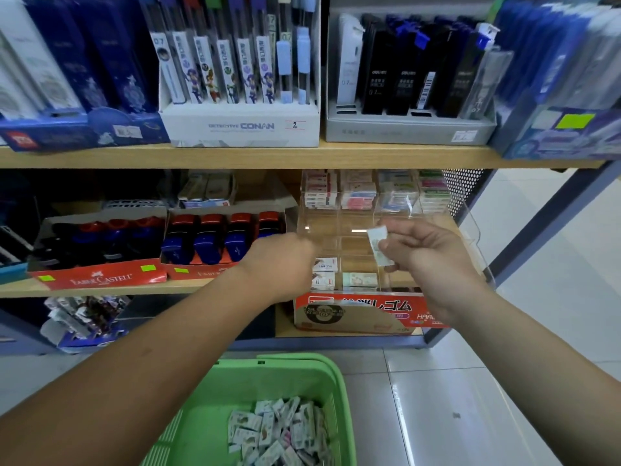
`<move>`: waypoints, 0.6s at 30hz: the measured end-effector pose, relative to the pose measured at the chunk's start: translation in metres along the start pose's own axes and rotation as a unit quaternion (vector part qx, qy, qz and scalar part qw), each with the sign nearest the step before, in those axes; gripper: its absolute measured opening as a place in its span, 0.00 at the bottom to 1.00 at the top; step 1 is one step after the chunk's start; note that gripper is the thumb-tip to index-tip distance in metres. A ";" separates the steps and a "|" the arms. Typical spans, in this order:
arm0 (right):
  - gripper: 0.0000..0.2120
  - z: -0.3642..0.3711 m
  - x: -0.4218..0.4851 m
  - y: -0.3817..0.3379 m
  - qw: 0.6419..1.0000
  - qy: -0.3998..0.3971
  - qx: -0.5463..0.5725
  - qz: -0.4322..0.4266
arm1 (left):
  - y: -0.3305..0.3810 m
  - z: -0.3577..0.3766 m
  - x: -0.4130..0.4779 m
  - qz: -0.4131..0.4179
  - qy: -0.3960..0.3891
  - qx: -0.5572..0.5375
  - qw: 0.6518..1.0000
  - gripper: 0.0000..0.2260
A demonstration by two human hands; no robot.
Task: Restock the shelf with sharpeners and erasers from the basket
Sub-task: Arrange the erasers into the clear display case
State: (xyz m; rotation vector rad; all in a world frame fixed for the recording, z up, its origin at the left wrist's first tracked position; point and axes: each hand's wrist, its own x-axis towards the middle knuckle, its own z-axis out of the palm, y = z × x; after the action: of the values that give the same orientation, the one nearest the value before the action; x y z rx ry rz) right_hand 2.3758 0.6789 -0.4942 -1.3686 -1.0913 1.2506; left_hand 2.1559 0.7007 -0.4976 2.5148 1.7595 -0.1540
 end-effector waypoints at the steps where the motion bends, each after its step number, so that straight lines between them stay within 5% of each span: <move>1: 0.12 0.002 0.000 0.001 1.000 0.009 -0.011 -0.004 | 0.002 -0.004 0.000 -0.002 0.042 -0.012 0.999 0.09; 3: 0.09 0.006 -0.001 0.003 1.000 0.019 0.009 0.006 | 0.009 -0.010 0.002 0.014 0.094 -0.157 0.983 0.10; 6: 0.10 0.006 0.001 0.002 0.999 0.002 0.025 0.033 | 0.027 -0.019 0.005 0.049 0.047 -0.463 0.884 0.10; 14: 0.10 -0.014 -0.004 0.004 0.998 0.019 -0.040 0.049 | 0.036 -0.015 0.015 -0.002 0.026 -0.532 0.847 0.10; 18: 0.11 -0.020 -0.005 0.007 0.999 -0.008 0.005 0.051 | 0.043 -0.016 0.017 -0.024 -0.027 -0.602 0.798 0.09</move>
State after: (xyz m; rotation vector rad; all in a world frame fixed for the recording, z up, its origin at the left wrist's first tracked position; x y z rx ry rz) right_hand 2.3956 0.6716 -0.5003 -1.4243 -1.0348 1.3402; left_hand 2.2031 0.7040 -0.4840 1.4694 1.2044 0.6723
